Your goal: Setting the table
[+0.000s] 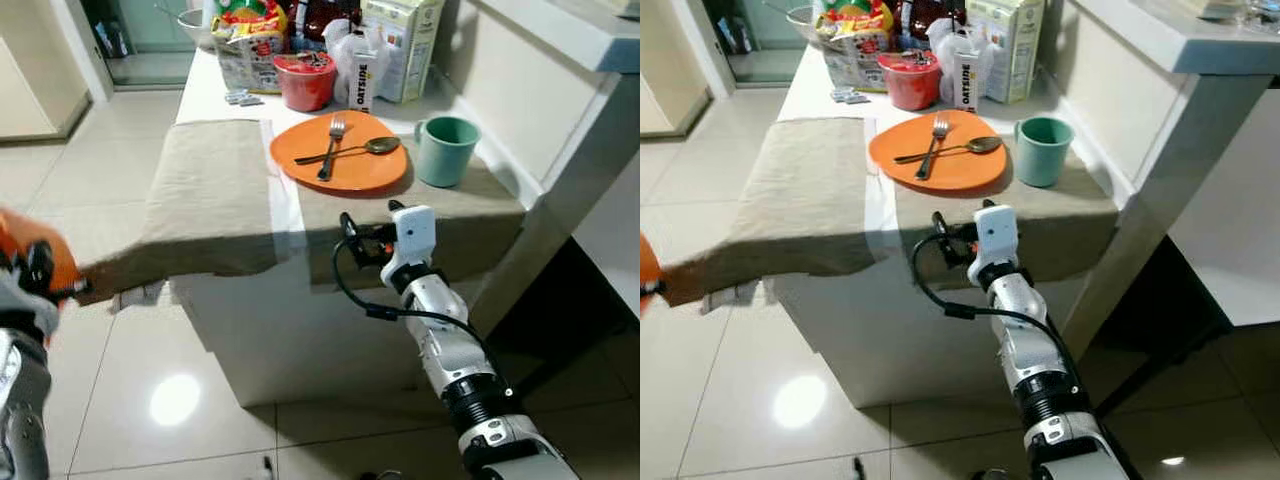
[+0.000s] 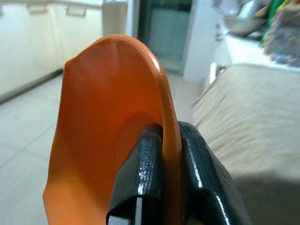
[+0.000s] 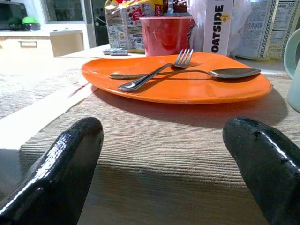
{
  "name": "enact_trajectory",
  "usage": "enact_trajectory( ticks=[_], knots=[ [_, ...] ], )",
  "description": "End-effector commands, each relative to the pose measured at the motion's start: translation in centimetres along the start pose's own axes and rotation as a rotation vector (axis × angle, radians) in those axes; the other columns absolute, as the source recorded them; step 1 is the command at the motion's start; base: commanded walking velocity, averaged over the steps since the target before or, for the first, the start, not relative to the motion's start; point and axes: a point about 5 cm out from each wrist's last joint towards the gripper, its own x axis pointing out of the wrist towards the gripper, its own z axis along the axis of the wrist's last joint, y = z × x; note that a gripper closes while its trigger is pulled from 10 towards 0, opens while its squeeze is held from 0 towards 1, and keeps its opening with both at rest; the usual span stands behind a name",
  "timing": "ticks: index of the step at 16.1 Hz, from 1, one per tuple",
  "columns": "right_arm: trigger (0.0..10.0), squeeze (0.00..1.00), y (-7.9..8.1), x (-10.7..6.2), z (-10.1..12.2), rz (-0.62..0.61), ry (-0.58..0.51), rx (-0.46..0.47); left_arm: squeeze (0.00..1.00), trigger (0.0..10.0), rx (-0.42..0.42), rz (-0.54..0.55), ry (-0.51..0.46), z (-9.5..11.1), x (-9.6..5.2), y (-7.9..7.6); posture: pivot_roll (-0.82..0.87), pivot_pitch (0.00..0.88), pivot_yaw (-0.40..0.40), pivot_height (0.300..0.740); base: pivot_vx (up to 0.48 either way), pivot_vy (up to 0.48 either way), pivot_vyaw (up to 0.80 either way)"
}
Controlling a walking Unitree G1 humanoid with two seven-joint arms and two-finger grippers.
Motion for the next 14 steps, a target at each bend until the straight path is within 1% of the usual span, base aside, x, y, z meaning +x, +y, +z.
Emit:
enact_trajectory(
  ticks=[1, 2, 5, 8, 9, 10, 11, 13, 14],
  knots=[
    [10.0, 0.0, -0.2, 0.1, 0.6, 0.002, -0.019, 0.019, 0.0, 0.0, -0.002, -0.022, -0.034, 1.1, -0.4, -0.9, 0.03, 0.0, 0.011, 0.74, 0.0, 0.0, 0.0],
    [10.0, 0.0, -0.1, 0.1, 0.6, 0.013, -0.016, 0.028, 0.0, 0.0, -0.008, -0.039, -0.027, 1.0, -0.5, -1.4, 0.03, 0.0, 0.012, 0.74, 0.0, 0.0, 0.0],
    [10.0, 0.0, 0.2, -0.2, 0.9, 0.022, -0.029, 0.018, 0.0, 0.0, -0.02, -0.119, -0.018, 1.0, -0.8, -3.6, 0.02, 0.0, 0.013, 0.74, 0.0, 0.0, 0.0],
    [10.0, 0.0, 0.6, -0.2, 0.8, 0.025, -0.022, 0.022, 0.0, 0.0, -0.023, -0.21, -0.016, 0.9, -0.9, -6.4, 0.03, 0.0, 0.014, 0.74, 0.0, 0.0, 0.0],
    [10.0, 0.0, 0.7, -0.1, 0.8, 0.027, -0.018, 0.026, 0.0, 0.0, -0.021, -0.227, -0.018, 0.9, -0.9, -7.0, 0.03, 0.0, 0.015, 0.74, 0.0, 0.0, 0.0],
    [10.0, 0.0, 0.8, 0.0, 0.8, 0.031, -0.011, 0.034, 0.0, 0.0, -0.012, -0.265, -0.025, 0.9, -0.8, -8.2, 0.03, 0.0, 0.016, 0.74, 0.0, 0.0, 0.0],
    [10.0, 0.0, 0.9, 0.0, 0.8, 0.034, -0.009, 0.033, 0.0, 0.0, -0.018, -0.278, -0.031, 0.9, -0.9, -8.8, 0.02, 0.0, 0.016, 0.74, 0.0, 0.0, 0.0],
    [10.0, 0.0, 1.0, 0.1, 1.0, 0.04, -0.011, 0.03, 0.0, 0.0, -0.023, -0.28, -0.039, 1.1, -1.0, -9.0, 0.02, 0.0, 0.015, 0.74, 0.0, 0.0, 0.0],
    [10.0, 0.0, 0.9, 0.0, 1.0, 0.042, -0.011, 0.022, 0.0, 0.0, -0.018, -0.27, -0.045, 1.1, -1.0, -8.9, 0.02, 0.0, 0.013, 0.74, 0.0, 0.0, 0.0]
  ],
)
